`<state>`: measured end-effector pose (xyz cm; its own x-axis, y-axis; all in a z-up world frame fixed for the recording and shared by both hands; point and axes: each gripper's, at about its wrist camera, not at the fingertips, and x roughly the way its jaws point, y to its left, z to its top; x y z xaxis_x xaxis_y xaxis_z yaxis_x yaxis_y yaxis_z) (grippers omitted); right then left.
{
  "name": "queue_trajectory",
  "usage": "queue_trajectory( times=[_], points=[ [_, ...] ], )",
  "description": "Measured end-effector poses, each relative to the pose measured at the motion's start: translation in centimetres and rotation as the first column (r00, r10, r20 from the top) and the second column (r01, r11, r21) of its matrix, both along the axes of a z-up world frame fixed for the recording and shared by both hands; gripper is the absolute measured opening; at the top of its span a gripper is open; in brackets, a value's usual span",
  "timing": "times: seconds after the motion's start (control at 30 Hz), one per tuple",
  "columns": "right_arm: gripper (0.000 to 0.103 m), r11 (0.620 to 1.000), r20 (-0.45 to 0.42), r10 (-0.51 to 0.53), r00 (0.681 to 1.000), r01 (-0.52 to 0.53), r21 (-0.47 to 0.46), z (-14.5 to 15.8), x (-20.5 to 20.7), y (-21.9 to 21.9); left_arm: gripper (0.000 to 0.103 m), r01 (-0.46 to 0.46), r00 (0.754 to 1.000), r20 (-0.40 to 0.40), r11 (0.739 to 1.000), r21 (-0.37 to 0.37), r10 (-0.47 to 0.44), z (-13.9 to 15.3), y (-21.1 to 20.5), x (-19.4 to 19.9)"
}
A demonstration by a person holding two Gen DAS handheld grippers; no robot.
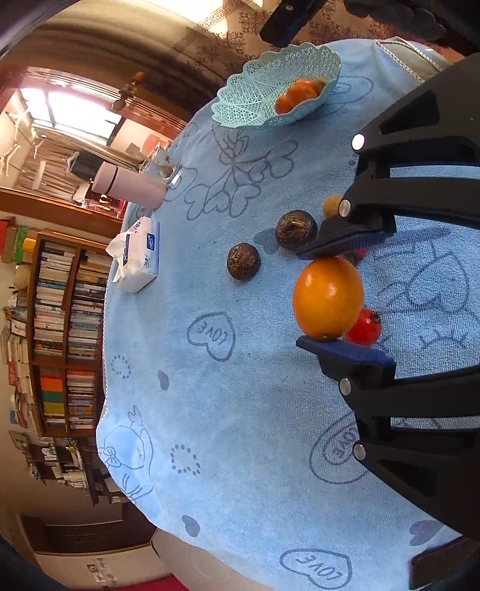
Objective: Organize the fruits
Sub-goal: 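Grasp a red tomato with the right gripper while the left gripper holds its fruit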
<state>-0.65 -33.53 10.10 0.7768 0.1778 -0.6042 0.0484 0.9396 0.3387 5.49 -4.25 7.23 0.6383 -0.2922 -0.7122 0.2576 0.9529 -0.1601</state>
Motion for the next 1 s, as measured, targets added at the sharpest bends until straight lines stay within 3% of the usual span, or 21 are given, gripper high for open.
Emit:
queue_trajectory(
  times=[0.17, 0.33, 0.47, 0.53, 0.7, 0.83, 0.87, 1.0],
  points=[
    [0.087, 0.990, -0.059, 0.140, 0.988, -0.138, 0.041, -1.7, 1.1, 3.9, 0.043, -0.008, 0.999, 0.034, 0.999, -0.034, 0.009, 1.3, 0.9, -1.0],
    [0.085, 0.942, -0.122, 0.314, 0.941, -0.293, 0.166, -3.6, 2.4, 8.2, 0.043, -0.026, 0.998, 0.056, 0.997, -0.066, 0.030, 2.2, 2.4, -1.7],
    [0.072, 0.899, -0.185, 0.394, 0.901, -0.336, 0.280, -5.8, 3.6, 10.4, 0.043, -0.039, 0.997, 0.068, 0.995, -0.086, 0.045, 2.8, 3.5, -2.1],
    [0.066, 0.896, -0.213, 0.400, 0.891, -0.332, 0.296, -6.7, 4.2, 11.1, 0.043, -0.045, 0.996, 0.070, 0.994, -0.096, 0.052, 3.0, 3.9, -2.2],
    [0.055, 0.905, -0.250, 0.393, 0.885, -0.324, 0.276, -7.7, 5.5, 12.4, 0.043, -0.042, 0.995, 0.084, 0.993, -0.109, 0.052, 3.6, 4.2, -2.5],
    [0.053, 0.937, -0.259, 0.344, 0.902, -0.313, 0.155, -8.2, 6.8, 13.2, 0.043, -0.039, 0.995, 0.086, 0.993, -0.110, 0.049, 3.7, 4.0, -2.8],
    [0.046, 0.937, -0.261, 0.346, 0.901, -0.318, 0.144, -8.4, 7.1, 13.5, 0.043, -0.040, 0.995, 0.085, 0.993, -0.111, 0.050, 3.7, 4.0, -2.8],
    [0.042, 0.939, -0.278, 0.342, 0.897, -0.334, 0.078, -9.2, 8.1, 14.8, 0.043, -0.048, 0.995, 0.078, 0.992, -0.116, 0.057, 3.6, 4.0, -2.8]
  ],
)
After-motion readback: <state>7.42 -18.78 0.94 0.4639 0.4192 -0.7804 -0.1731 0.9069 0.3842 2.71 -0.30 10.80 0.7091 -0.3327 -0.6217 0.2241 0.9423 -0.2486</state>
